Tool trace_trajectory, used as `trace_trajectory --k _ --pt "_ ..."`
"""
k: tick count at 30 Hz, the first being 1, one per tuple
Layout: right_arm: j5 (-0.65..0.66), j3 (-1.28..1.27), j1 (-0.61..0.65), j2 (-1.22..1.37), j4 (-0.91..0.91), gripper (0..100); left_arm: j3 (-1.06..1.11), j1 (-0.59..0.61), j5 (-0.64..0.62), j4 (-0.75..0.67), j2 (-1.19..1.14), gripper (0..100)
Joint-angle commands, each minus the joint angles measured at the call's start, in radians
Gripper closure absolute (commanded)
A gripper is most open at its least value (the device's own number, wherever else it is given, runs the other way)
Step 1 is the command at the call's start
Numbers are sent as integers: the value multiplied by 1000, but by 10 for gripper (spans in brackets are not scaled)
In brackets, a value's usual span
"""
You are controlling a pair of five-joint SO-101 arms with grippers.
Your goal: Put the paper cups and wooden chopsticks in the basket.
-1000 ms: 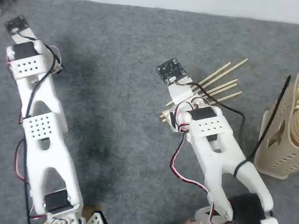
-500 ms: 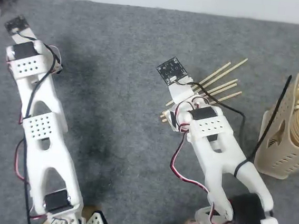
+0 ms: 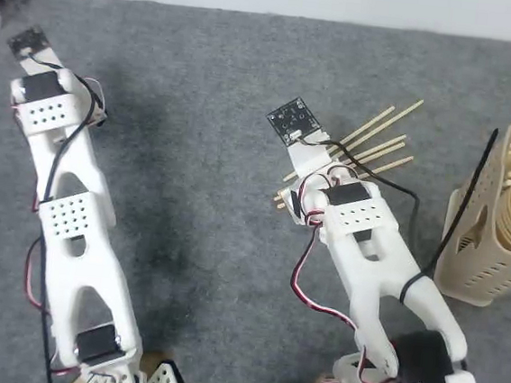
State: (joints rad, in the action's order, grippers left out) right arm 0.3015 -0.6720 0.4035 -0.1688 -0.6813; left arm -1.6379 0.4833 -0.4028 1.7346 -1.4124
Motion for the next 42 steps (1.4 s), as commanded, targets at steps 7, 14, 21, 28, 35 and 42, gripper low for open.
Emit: trace_trajectory --k 7,14,21,28,35,42 --pt "8 5 7 -4 18 797 -33 -6 -3 20 20 876" --pt "9 5 7 90 97 794 -30 -3 -3 23 23 803" --pt "104 52 56 90 21 746 -25 -14 58 29 25 797" --pt "216 160 2 59 -39 702 173 -100 215 26 152 797" --pt "411 330 -70 251 -134 701 219 -222 235 25 284 797" --pt "522 654 -153 552 -300 701 337 -273 219 26 474 797"
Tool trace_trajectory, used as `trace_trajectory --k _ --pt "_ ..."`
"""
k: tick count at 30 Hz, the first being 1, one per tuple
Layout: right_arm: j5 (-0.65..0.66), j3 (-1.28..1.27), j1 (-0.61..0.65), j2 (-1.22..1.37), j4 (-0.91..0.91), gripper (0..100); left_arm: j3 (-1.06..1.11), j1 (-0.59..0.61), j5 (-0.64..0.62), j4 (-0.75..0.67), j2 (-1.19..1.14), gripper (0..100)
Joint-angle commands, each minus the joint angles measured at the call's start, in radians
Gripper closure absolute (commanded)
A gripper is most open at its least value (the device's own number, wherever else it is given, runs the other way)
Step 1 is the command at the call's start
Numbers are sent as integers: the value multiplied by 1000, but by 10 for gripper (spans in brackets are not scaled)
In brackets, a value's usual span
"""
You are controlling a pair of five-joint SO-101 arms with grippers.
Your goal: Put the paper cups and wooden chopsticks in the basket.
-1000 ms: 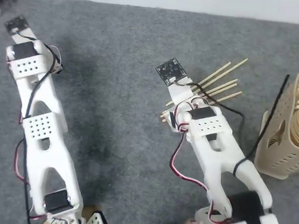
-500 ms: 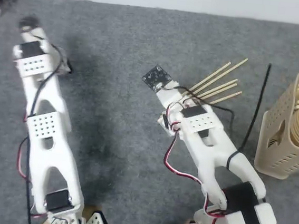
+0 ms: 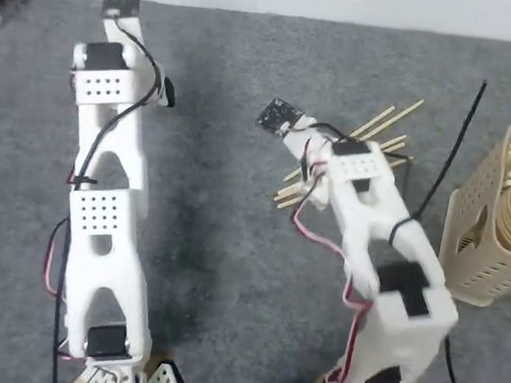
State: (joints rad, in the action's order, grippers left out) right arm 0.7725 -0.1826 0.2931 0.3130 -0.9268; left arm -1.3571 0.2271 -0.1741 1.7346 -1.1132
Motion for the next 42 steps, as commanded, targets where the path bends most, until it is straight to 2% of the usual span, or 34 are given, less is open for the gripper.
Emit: trace_trajectory --k 1,6,11,15,19,24,31,33,38,42 --pt "66 212 -51 108 -76 701 76 -17 -11 26 216 797" --pt "143 373 -74 245 -133 701 170 -17 -11 26 479 800" --pt "221 414 -71 288 -134 701 361 -34 -11 25 744 800" --pt "276 410 -76 292 -147 701 608 -87 -8 23 973 801" --pt "362 411 -82 292 -248 702 914 -130 -6 -20 1224 801" --pt "374 413 -93 292 -262 702 1423 -129 -6 -301 1524 801" --pt "376 413 -91 294 -262 716 2072 -127 -8 -973 1820 801" --pt "376 414 -90 294 -254 775 2130 -127 -14 -1034 1823 801" --pt "376 413 -91 294 -165 979 2098 -127 -68 -1039 1636 801" --pt "374 411 -88 292 -170 976 2094 -127 -110 -1125 1425 801"
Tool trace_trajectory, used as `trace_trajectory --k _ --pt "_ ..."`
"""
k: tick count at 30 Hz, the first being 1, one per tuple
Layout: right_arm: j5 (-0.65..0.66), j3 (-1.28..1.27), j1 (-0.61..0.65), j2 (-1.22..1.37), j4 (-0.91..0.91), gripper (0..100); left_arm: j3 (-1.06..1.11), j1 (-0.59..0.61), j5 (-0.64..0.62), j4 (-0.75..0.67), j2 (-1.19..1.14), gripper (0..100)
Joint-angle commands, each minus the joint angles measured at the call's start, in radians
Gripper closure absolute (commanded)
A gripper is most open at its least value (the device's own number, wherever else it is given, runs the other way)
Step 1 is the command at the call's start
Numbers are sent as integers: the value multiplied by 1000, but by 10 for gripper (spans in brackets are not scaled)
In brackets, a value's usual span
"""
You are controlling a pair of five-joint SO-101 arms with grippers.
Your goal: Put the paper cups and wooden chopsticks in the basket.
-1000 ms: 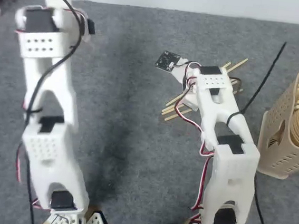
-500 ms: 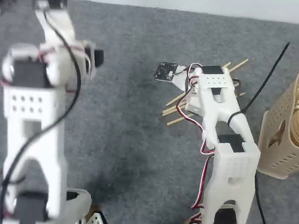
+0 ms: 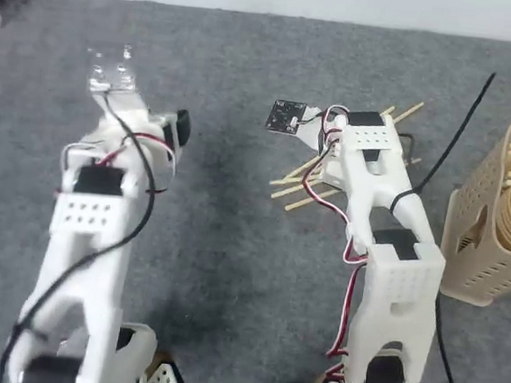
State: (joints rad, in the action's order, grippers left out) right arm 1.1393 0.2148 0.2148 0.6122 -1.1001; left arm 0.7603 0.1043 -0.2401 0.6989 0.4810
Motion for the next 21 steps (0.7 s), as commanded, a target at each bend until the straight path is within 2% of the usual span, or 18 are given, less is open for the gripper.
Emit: trace_trajectory --k 1,5,10,15,17,19,21 --pt "8 12 -10 -5 4 976 -18 -5 -40 -123 -216 801" --pt "6 15 -10 4 4 972 -21 -3 -40 -238 -361 801" --pt "5 15 -12 5 4 968 -27 14 -43 -258 -347 801" --pt "8 17 -1 41 28 853 -28 8 -44 -259 -351 801" --pt "9 21 5 71 33 887 -30 8 -44 -259 -351 801" --pt "9 44 10 99 24 984 -30 8 -44 -261 -351 801" --pt "9 63 10 108 -4 975 -25 8 -44 -285 -351 801"
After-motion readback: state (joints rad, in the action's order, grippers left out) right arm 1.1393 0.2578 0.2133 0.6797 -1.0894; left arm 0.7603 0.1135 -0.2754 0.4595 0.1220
